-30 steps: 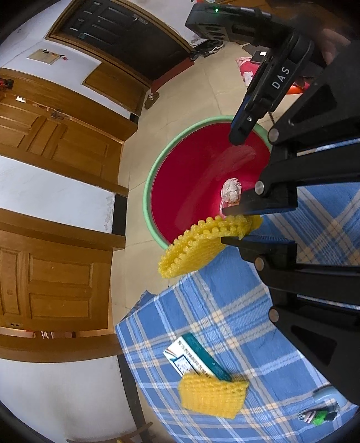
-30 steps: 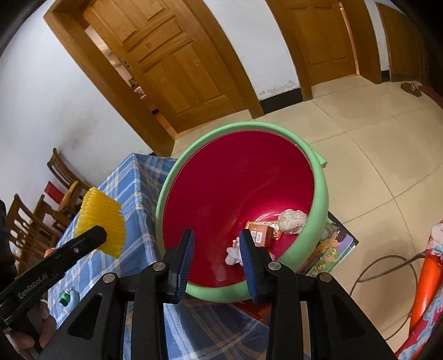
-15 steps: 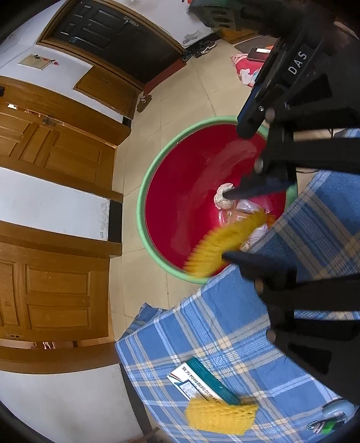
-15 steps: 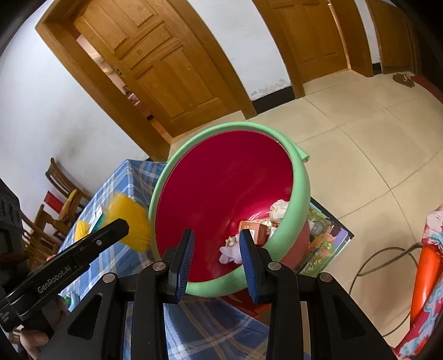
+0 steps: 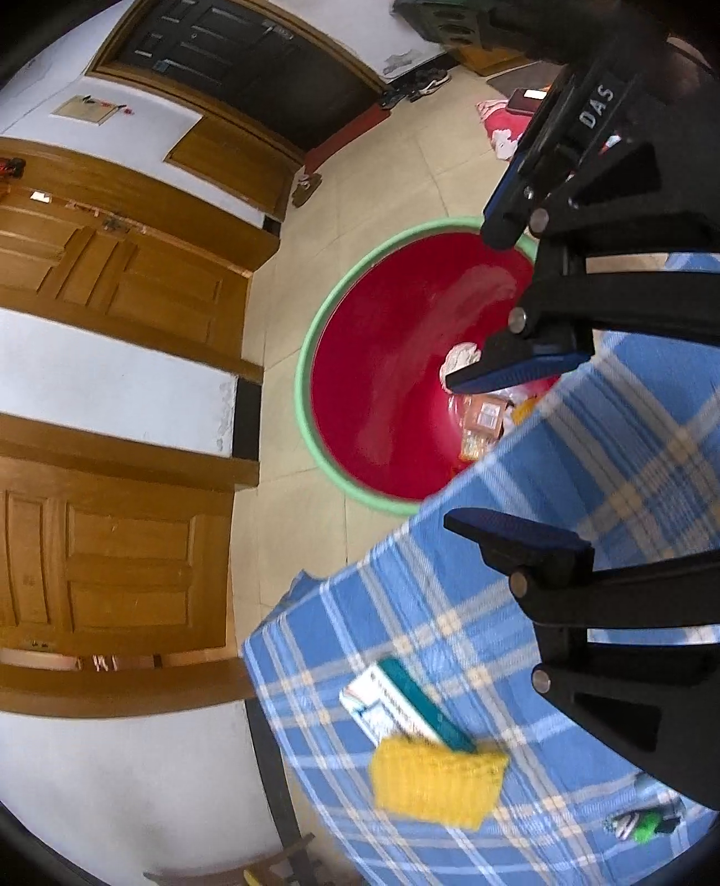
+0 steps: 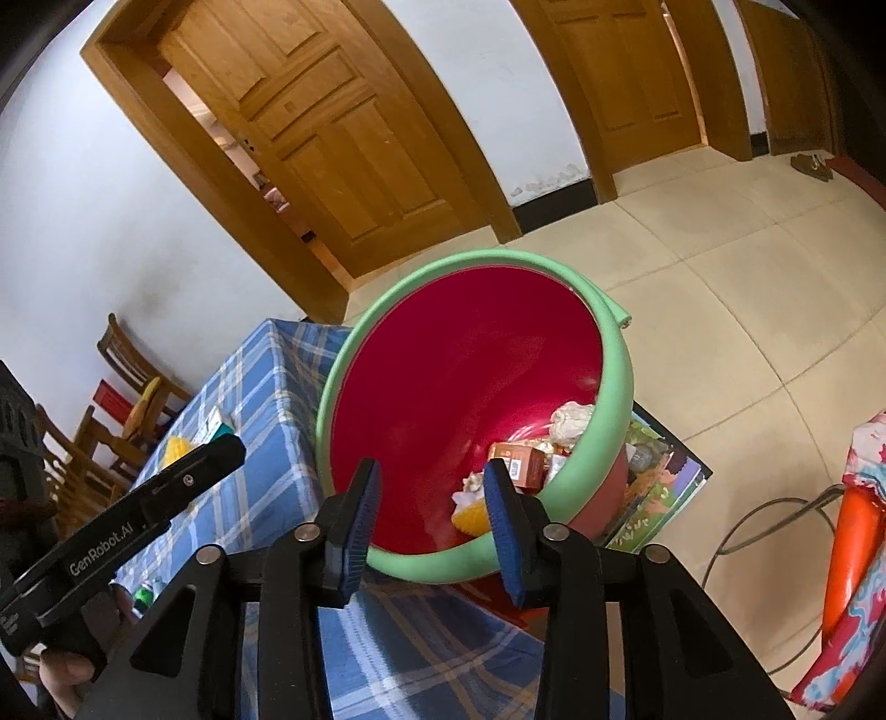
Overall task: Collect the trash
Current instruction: 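Move both open tools back over the table, then grasp the second yellow foam fruit net with the left tool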
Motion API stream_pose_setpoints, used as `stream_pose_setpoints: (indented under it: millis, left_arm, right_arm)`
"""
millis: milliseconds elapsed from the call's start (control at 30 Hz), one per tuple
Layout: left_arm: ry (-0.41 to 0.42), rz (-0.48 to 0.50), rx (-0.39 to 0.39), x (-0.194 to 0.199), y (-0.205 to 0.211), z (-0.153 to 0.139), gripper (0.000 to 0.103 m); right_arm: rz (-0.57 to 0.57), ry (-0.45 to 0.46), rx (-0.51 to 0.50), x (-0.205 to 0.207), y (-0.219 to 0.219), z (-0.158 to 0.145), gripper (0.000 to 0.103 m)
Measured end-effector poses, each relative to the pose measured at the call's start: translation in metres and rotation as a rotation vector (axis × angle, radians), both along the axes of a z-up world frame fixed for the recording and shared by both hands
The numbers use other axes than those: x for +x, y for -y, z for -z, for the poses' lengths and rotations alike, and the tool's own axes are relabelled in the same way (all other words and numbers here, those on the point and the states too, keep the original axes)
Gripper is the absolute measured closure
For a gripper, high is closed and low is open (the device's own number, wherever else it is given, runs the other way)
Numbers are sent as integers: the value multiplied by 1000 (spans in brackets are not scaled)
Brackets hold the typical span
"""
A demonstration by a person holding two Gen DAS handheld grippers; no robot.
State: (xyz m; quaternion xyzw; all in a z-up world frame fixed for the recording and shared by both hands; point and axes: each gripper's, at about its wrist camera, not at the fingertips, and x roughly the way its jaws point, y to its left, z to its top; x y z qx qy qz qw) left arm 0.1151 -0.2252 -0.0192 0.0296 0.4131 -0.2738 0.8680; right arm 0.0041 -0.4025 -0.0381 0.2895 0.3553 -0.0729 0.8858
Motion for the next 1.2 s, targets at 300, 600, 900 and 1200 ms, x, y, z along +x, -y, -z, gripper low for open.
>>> stream_pose_setpoints:
  millis: [300,600,900,1200]
  left_arm:
    - [24,-126,18,19,-51,-8,60]
    - [35,-256,41,44,-94,-5,60]
    - [-11,-357,103,71,-119,19,53]
    - [-75,-389,81,88,-133,40,53]
  right_arm:
    - [-20,10,-10,2,-14,-7,48]
    - [-28,7,-13,9,-27,-10,40]
    - [-40,-15,-21,18,-36,-7,39]
    - [-61,-30,-29,24,-46,-4,39]
